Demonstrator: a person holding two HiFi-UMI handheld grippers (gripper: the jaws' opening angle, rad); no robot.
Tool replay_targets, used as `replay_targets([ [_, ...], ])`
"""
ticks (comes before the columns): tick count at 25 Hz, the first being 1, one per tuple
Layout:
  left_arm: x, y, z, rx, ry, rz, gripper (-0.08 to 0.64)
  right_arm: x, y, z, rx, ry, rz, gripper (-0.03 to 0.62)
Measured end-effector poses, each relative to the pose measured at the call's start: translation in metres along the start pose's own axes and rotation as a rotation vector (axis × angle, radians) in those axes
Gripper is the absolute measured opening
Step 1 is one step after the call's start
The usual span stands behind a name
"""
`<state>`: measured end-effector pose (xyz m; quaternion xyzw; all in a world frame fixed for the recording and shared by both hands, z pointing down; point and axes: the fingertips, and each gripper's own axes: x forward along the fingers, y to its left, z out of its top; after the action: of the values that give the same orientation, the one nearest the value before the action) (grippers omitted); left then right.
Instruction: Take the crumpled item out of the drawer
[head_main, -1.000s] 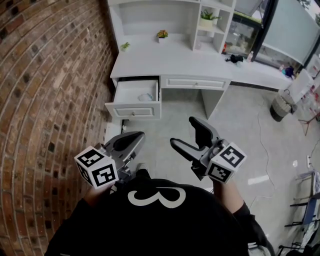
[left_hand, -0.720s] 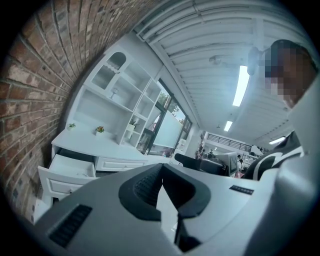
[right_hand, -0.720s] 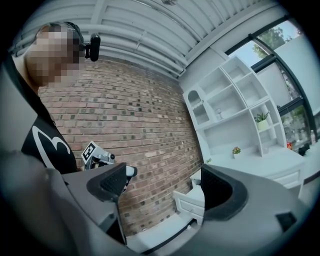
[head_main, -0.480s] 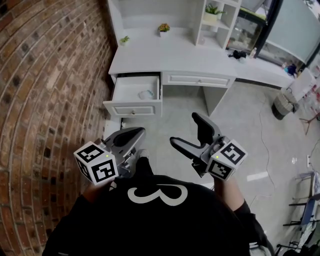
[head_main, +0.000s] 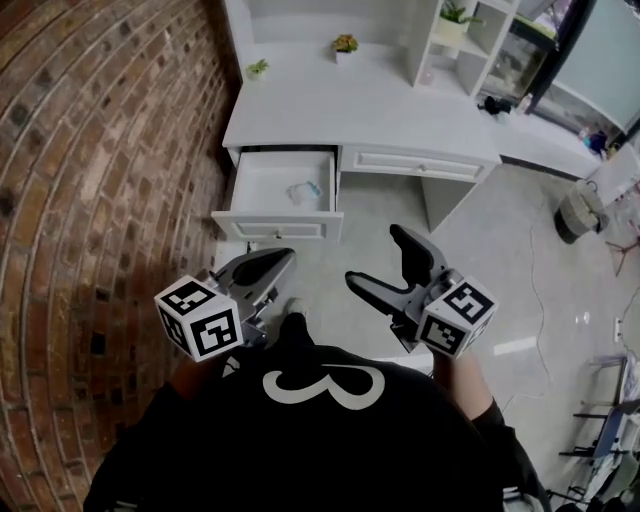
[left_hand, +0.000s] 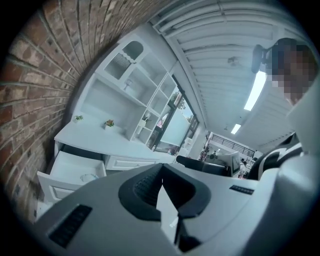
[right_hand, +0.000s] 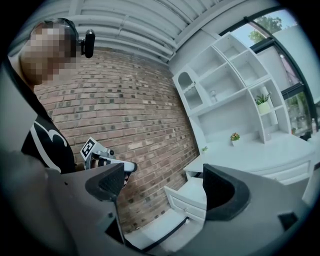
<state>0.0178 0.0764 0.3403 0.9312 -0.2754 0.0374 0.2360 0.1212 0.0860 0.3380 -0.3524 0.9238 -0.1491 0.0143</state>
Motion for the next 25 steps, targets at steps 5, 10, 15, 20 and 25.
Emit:
replay_targets([
  [5, 0.021, 0.057, 0.017, -0.039, 0.027, 0.003, 0.003, 0.049, -0.032, 0.0, 0.021, 0.053, -0.009, 0.477],
  [10, 0.037, 0.125, 0.028, -0.09, 0.06, 0.025, 0.003, 0.108, -0.064, -0.007, 0.04, 0.13, -0.013, 0.477],
  [15, 0.047, 0.183, 0.037, -0.14, 0.074, 0.04, 0.003, 0.158, -0.092, -0.015, 0.074, 0.186, -0.017, 0.477],
  [20, 0.059, 0.241, 0.042, -0.158, 0.097, 0.059, 0.003, 0.206, -0.117, -0.033, 0.09, 0.262, -0.012, 0.479],
  [25, 0.072, 0.279, 0.031, -0.18, 0.134, 0.068, 0.003, 0.238, -0.139, -0.058, 0.095, 0.353, -0.012, 0.477],
])
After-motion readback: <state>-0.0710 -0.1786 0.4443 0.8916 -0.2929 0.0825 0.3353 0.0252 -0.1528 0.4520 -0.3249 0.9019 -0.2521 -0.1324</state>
